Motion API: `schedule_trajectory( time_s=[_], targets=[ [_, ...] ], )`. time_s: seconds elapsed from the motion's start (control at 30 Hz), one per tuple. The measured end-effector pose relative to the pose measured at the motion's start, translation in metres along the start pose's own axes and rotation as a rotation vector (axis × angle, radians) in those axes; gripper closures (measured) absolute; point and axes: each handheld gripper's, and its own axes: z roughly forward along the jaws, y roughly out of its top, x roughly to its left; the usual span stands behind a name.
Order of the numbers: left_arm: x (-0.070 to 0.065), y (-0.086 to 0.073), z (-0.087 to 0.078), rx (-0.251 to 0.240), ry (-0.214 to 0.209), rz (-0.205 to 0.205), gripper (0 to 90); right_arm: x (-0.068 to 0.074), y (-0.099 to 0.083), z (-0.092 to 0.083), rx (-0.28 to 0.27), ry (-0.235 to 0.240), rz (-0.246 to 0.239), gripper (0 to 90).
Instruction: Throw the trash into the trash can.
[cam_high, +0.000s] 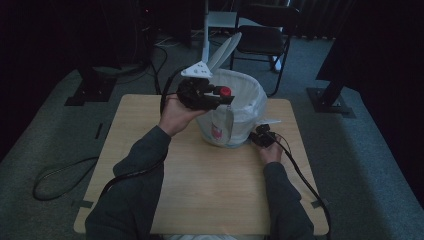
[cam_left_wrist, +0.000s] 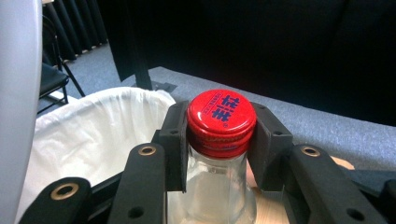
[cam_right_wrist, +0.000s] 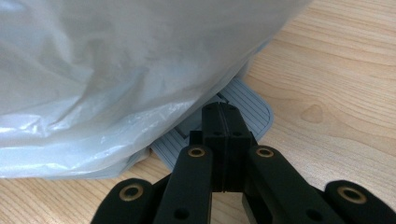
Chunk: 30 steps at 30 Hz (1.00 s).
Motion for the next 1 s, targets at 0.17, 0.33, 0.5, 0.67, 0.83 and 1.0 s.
schedule_trajectory(
  time_s=[0.17,0.33,0.5,0.67,0.83,1.0],
  targets=[
    [0.002,0.009,0.002,-0.016,-0.010,-0.004,63.3,0.000,0.000,0.000,0.000,0.000,0.000,90.0],
    [0.005,0.019,0.004,-0.026,-0.020,-0.009,63.3,0.000,0.000,0.000,-0.001,-0.001,0.002,90.0],
    [0.006,0.031,0.004,-0.029,-0.021,-0.006,63.3,0.000,0.000,0.000,-0.001,-0.001,0.003,90.0],
    [0.010,0.042,0.001,-0.043,-0.026,-0.021,63.3,0.000,0.000,0.000,-0.001,-0.002,0.005,90.0],
    [0.015,0.056,-0.003,-0.069,-0.028,-0.036,63.3,0.000,0.000,0.000,0.000,-0.002,0.004,90.0],
    [0.019,0.069,-0.003,-0.074,-0.025,-0.047,63.3,0.000,0.000,0.000,0.000,-0.003,0.005,90.0]
  ],
)
